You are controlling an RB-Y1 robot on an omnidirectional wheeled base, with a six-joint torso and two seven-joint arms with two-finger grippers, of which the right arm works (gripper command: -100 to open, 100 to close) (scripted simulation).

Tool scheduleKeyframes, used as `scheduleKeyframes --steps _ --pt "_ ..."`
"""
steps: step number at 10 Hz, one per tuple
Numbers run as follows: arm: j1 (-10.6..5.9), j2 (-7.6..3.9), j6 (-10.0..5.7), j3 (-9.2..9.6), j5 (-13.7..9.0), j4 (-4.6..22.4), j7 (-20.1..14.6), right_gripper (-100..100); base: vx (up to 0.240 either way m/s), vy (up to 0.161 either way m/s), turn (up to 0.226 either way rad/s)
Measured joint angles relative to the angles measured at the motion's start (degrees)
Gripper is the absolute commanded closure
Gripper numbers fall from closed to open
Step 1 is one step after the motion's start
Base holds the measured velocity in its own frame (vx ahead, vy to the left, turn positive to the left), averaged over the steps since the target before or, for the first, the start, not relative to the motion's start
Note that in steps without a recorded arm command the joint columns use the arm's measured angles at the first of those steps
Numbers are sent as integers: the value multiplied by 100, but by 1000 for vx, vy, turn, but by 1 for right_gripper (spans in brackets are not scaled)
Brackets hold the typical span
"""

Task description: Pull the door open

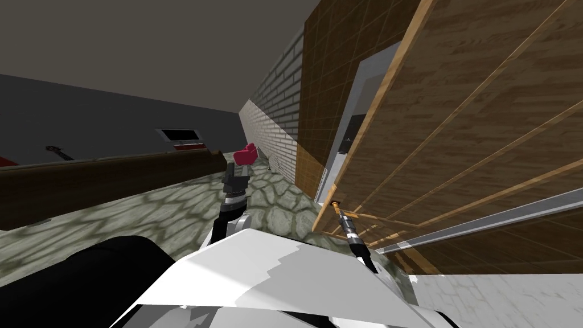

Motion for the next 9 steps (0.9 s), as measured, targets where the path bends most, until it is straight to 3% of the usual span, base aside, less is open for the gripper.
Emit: scheduleKeyframes --steps 5,9 --pt "-90 17 -113 -177 246 222 -74 100 -213 -97 175" --pt "-56 54 -97 -260 406 133 -123 100 -148 -68 77"
